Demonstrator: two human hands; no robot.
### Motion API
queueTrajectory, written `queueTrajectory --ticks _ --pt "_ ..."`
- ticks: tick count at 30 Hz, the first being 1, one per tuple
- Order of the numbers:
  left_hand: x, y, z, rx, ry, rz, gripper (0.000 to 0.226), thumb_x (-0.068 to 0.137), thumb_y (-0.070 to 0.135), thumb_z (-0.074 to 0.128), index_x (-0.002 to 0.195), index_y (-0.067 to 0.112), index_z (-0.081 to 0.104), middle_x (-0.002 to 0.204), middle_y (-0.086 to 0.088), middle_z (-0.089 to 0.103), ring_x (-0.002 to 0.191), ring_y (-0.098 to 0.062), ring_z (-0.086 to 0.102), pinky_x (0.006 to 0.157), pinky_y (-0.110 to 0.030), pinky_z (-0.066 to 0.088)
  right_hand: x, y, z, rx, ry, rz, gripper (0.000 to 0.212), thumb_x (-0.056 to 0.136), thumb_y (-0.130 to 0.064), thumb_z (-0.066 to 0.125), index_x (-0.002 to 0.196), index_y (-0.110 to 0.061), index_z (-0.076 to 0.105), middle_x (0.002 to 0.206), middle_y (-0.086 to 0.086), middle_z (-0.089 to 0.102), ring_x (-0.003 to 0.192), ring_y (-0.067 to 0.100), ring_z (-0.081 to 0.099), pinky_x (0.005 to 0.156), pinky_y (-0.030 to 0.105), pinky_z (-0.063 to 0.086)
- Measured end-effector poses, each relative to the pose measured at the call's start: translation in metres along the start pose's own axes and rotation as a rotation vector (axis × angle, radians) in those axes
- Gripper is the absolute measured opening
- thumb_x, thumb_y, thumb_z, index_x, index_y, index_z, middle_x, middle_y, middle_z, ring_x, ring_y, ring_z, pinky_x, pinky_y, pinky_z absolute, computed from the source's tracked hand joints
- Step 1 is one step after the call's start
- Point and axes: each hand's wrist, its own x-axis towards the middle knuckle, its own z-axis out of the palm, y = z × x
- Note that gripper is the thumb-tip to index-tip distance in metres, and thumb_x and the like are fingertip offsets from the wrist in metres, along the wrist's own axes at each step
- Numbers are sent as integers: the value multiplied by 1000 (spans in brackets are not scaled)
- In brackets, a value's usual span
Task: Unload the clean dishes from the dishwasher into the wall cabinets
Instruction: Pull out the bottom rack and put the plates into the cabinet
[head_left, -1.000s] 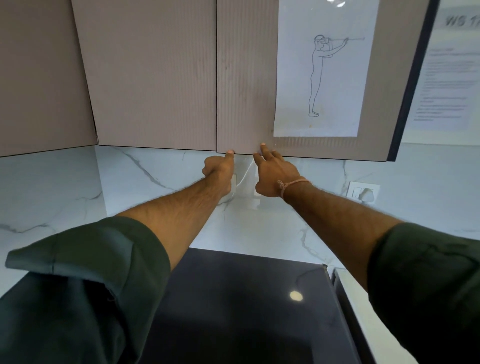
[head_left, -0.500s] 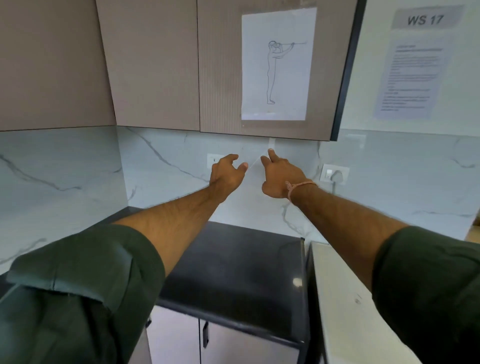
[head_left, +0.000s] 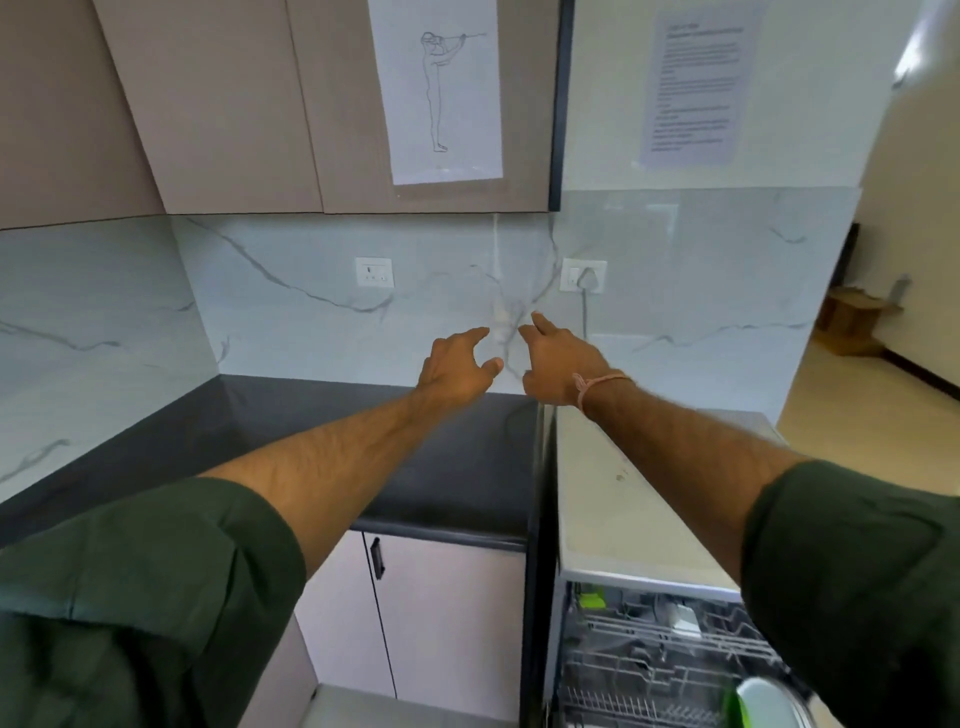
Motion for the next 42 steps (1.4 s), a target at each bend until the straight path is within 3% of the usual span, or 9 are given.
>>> queueTrajectory --ticks 8,21,25,28,34,37,40,42 --pt "-17 12 11 -40 -9 -16 65 96 37 59 152 19 32 155 -5 37 143 -27 30 113 -41 31 -34 19 -2 22 -4 3 72 89 -23 63 152 -17 26 163 5 15 137 32 40 106 43 42" --pt "55 -45 -87 -178 208 -220 67 92 39 64 150 18 35 154 -9 38 139 -31 40 113 -44 38 74 -44 -42 0 67 -183 70 94 -26 55 154 -17 21 164 3 6 142 30 33 112 41 37" --pt "97 -89 -123 -269 273 -233 66 92 34 65 148 17 36 149 -9 44 130 -29 49 99 -31 45 129 -86 -38 -11 101 -241 69 94 -24 55 154 -16 22 164 4 7 142 30 32 112 40 37" --pt "140 -131 -154 -337 316 -251 63 93 33 65 147 16 38 145 -8 47 126 -26 51 86 -25 42 179 -126 -32 -22 127 -277 69 92 -22 56 153 -14 23 164 5 9 142 31 32 112 41 36" --pt "242 -228 -210 -564 328 -384 68 92 41 64 148 15 36 149 -8 43 133 -30 45 104 -38 40 295 -209 -8 -26 160 -314 70 90 -21 58 152 -14 26 163 4 12 143 30 31 111 44 37" --pt "291 -273 -230 -744 315 -455 66 89 45 65 141 8 46 137 -11 54 123 -32 54 106 -45 44 346 -242 1 -41 171 -318 70 89 -20 59 152 -14 27 163 5 14 144 30 28 113 44 33" --pt "331 -305 -248 -998 340 -471 50 95 33 61 134 4 50 117 -7 56 114 -29 60 104 -45 47 389 -270 8 -80 191 -335 70 89 -18 59 151 -13 28 163 6 16 144 30 28 114 40 30" --pt "354 -320 -258 -1124 341 -433 42 99 26 56 135 6 52 126 -8 54 114 -28 60 102 -42 49 411 -287 11 -100 198 -339 70 89 -18 59 152 -13 28 163 7 16 143 30 30 113 40 31"
